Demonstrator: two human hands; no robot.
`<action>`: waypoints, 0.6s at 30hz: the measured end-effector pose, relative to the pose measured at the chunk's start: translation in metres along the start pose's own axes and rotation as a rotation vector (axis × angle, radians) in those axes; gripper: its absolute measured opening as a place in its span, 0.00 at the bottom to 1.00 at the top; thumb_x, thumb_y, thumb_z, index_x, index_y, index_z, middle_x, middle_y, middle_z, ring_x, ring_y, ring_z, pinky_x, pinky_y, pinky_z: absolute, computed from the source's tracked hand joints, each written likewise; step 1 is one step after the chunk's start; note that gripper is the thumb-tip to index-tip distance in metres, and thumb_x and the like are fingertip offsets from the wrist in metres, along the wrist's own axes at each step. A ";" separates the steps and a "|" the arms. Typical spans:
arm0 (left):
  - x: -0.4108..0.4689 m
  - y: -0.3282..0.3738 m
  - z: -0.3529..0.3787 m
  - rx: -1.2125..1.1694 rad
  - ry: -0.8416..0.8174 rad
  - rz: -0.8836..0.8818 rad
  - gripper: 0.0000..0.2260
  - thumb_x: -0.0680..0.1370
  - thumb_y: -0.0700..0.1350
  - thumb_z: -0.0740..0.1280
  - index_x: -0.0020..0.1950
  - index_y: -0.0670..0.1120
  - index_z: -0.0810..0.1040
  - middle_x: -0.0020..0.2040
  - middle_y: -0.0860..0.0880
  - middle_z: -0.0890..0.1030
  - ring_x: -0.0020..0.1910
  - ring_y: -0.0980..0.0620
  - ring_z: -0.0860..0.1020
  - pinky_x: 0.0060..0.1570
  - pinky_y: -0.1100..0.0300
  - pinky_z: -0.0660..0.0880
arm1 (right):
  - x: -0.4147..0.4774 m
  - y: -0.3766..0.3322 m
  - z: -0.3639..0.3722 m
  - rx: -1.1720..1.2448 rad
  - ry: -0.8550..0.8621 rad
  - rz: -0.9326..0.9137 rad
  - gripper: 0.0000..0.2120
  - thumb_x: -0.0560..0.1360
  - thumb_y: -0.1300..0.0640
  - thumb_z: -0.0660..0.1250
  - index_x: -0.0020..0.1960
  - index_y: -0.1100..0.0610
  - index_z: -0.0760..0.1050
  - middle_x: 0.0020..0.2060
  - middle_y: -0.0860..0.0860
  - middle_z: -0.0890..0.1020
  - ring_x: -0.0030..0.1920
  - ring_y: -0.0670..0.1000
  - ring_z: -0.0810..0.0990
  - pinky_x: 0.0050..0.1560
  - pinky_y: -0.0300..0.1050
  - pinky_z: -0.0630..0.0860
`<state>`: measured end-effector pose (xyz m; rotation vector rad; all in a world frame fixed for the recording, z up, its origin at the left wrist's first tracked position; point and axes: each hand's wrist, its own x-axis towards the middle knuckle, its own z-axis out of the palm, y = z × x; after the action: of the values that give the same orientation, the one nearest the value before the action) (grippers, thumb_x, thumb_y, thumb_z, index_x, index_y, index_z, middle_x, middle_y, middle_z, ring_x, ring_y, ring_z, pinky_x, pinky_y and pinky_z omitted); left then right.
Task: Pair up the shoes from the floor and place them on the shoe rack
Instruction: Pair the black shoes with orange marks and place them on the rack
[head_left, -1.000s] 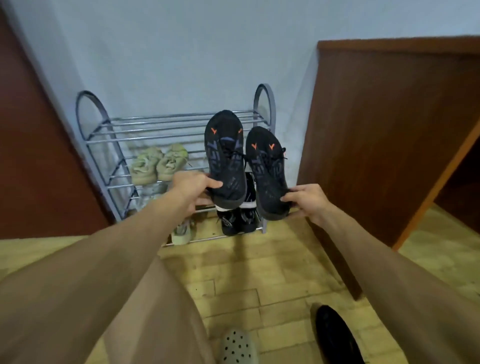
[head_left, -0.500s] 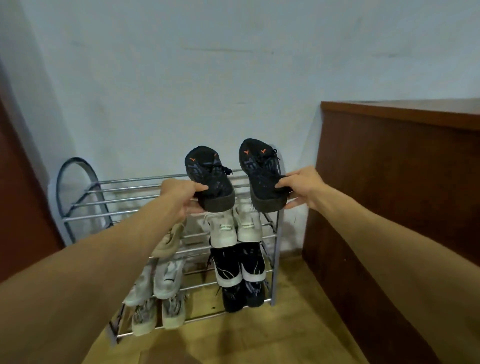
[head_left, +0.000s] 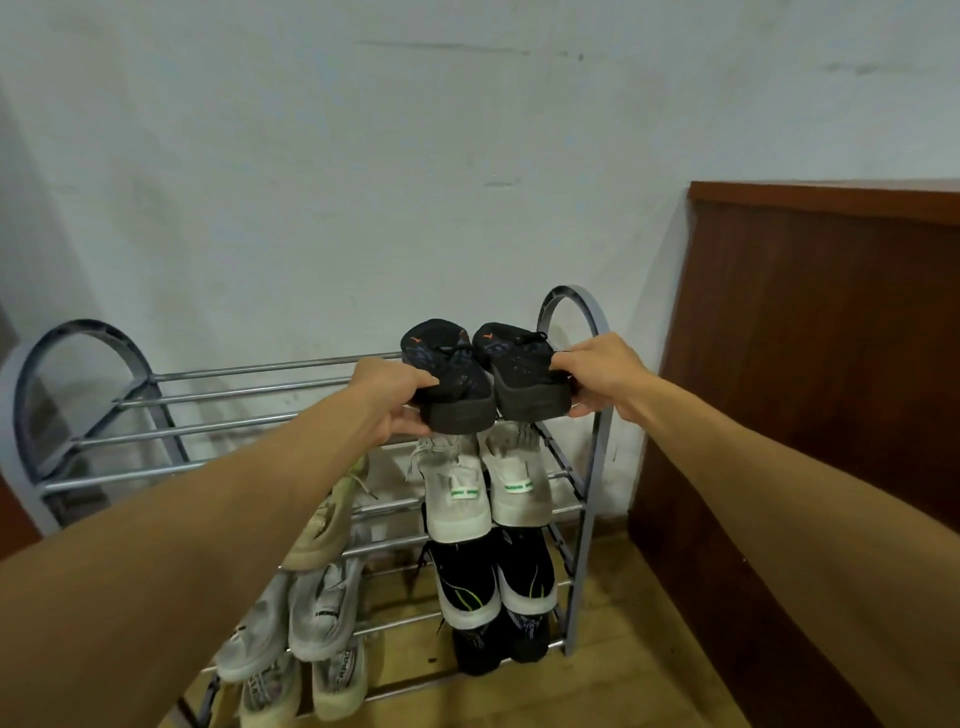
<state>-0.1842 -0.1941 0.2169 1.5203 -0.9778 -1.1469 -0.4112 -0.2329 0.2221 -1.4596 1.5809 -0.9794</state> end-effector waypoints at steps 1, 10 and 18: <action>0.000 0.001 0.003 0.028 -0.006 0.004 0.09 0.75 0.36 0.68 0.54 0.36 0.75 0.43 0.40 0.79 0.33 0.41 0.81 0.24 0.53 0.79 | 0.002 0.002 -0.001 -0.005 -0.008 0.001 0.11 0.73 0.59 0.67 0.51 0.63 0.81 0.42 0.59 0.84 0.37 0.57 0.85 0.36 0.50 0.84; -0.030 0.006 0.003 0.163 -0.028 0.036 0.08 0.79 0.44 0.61 0.53 0.41 0.75 0.47 0.44 0.76 0.43 0.46 0.74 0.39 0.55 0.76 | -0.018 0.009 0.007 -0.036 0.022 -0.051 0.15 0.79 0.52 0.63 0.60 0.59 0.76 0.53 0.58 0.80 0.50 0.59 0.82 0.46 0.56 0.83; -0.122 0.011 0.010 0.168 -0.070 0.176 0.04 0.74 0.43 0.67 0.39 0.48 0.79 0.41 0.49 0.77 0.41 0.51 0.75 0.45 0.57 0.76 | -0.084 0.015 -0.026 -0.486 -0.023 -0.147 0.22 0.73 0.60 0.69 0.66 0.61 0.71 0.56 0.59 0.79 0.51 0.58 0.80 0.47 0.49 0.81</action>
<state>-0.2233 -0.0829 0.2511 1.4992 -1.2566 -1.0186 -0.4360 -0.1472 0.2217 -1.9296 1.7945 -0.6772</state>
